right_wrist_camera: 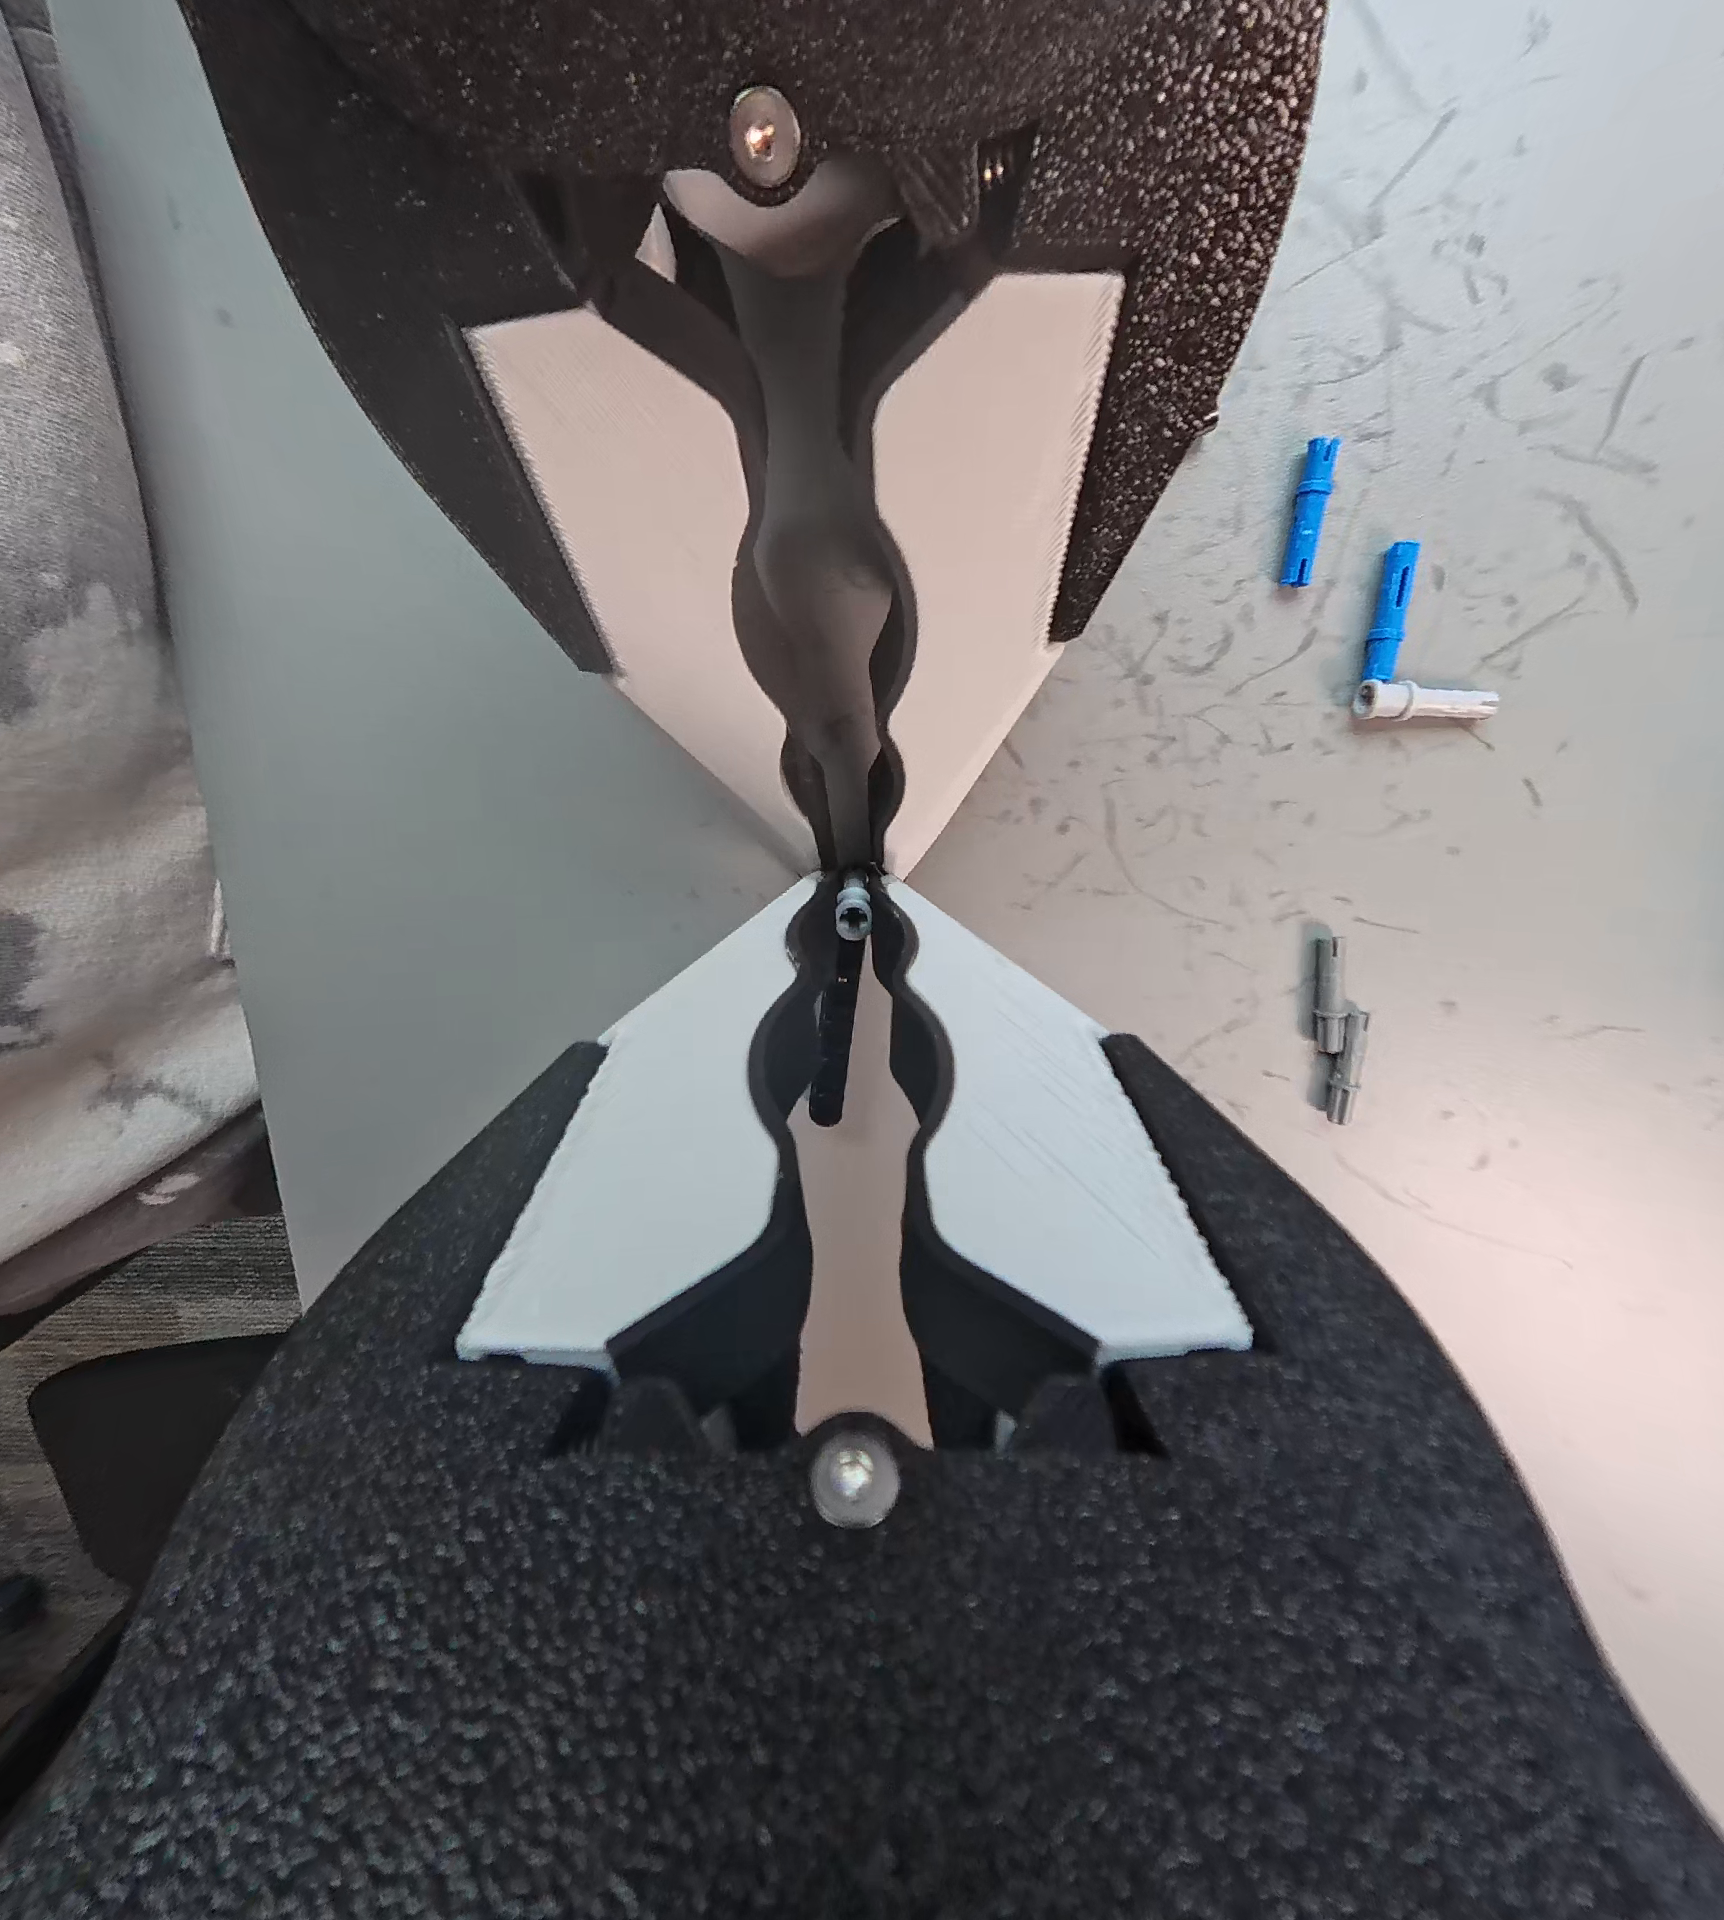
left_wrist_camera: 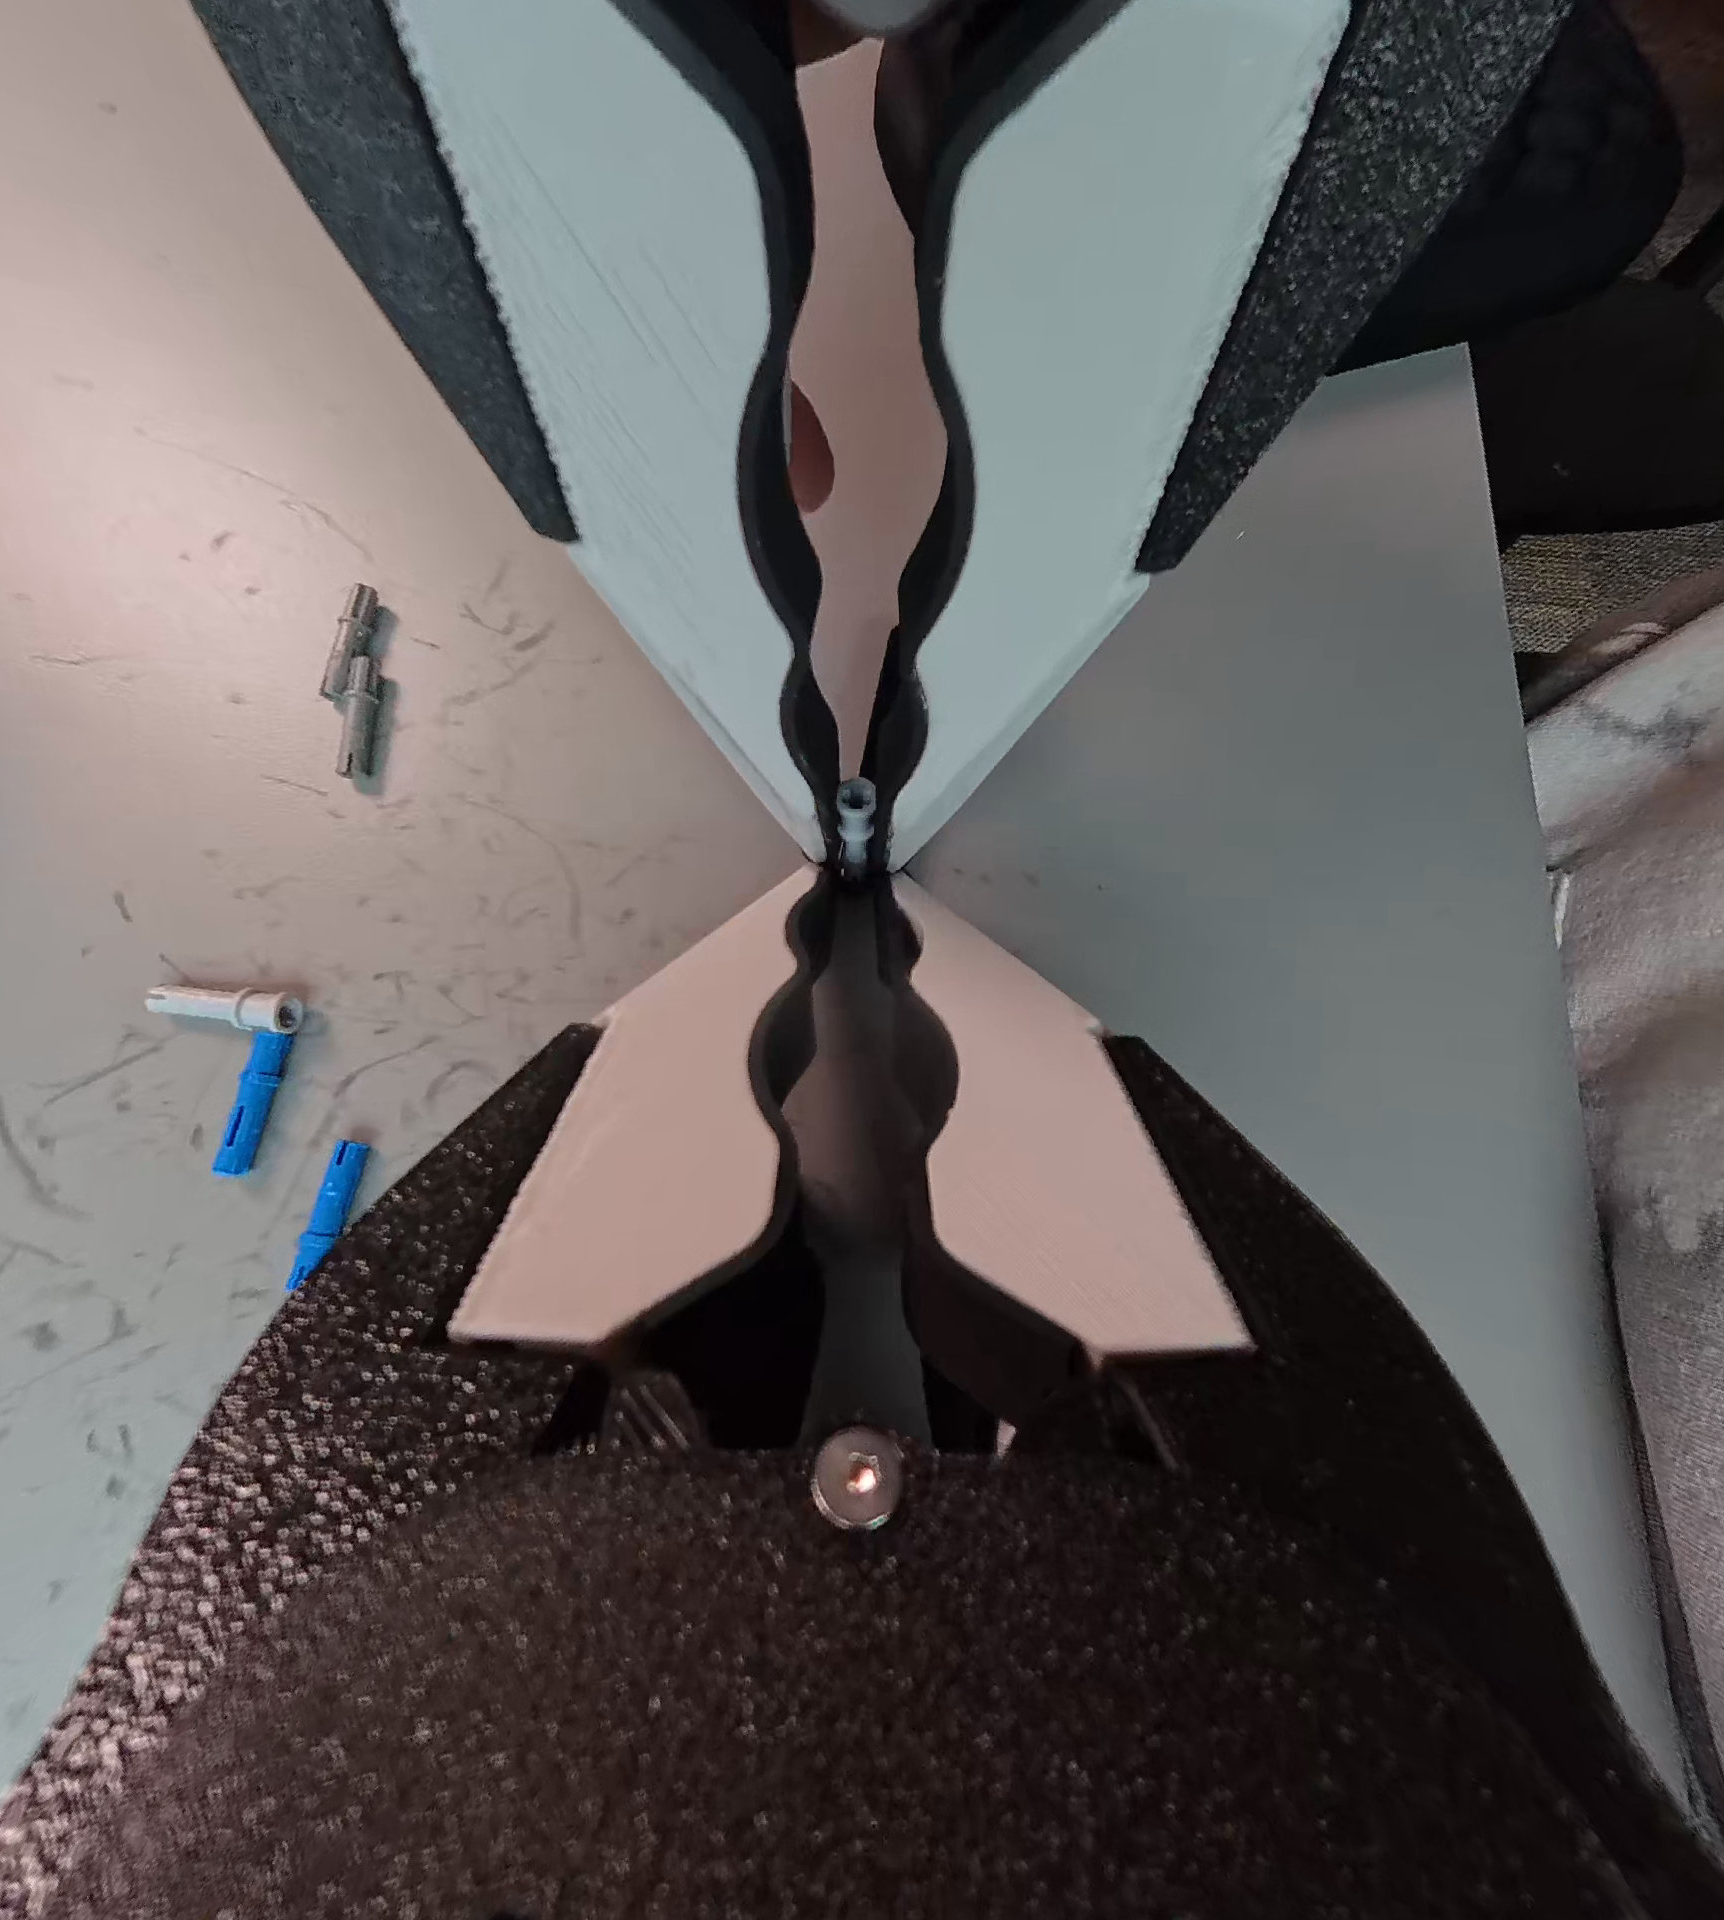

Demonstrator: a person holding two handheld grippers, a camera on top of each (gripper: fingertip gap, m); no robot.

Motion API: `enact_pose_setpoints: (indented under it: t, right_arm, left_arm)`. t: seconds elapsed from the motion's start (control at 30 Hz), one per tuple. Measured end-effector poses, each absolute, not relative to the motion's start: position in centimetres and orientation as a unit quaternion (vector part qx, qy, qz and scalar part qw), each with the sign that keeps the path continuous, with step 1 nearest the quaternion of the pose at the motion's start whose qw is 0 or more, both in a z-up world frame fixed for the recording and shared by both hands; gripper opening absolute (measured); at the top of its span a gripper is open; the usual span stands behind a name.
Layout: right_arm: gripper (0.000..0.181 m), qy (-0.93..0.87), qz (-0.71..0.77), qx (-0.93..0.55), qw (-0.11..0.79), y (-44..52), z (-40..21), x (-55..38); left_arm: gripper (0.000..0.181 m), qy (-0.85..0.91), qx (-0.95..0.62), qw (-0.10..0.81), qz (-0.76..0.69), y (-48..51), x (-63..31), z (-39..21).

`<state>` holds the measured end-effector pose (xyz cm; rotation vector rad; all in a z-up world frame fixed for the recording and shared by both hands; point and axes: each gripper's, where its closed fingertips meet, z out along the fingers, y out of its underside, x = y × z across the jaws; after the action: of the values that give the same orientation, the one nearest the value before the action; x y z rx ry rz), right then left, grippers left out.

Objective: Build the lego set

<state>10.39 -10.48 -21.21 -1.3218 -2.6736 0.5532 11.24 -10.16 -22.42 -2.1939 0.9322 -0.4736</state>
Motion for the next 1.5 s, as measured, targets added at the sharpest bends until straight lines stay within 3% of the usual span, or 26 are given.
enact_pose_setpoints:
  t: [0.03,0.47,0.87,1.0,1.5]
  right_arm:
    - [0.005,-0.878,0.183,-0.439,0.053,-10.5,-21.2,10.4]
    - [0.005,-0.853,0.245,-0.451,0.094,-9.9,-19.1,10.3]
    - [0.006,-0.872,0.159,-0.458,0.066,-8.3,-21.2,14.3]
    - [0.006,-0.880,0.146,-0.448,0.060,-8.4,-21.2,14.1]
    - [0.006,-0.889,0.130,-0.437,0.049,-8.6,-21.2,13.7]
  left_arm:
    - [0.007,0.361,-0.846,0.349,-0.180,-10.2,11.2,-22.4]
    - [0.007,0.367,-0.844,0.349,-0.178,-10.3,11.1,-22.4]
    - [0.008,0.359,-0.847,0.349,-0.179,-10.6,11.0,-22.4]
    - [0.018,0.359,-0.844,0.348,-0.196,-10.6,11.4,-22.2]
    - [0.008,0.371,-0.842,0.346,-0.185,-10.4,11.6,-22.4]
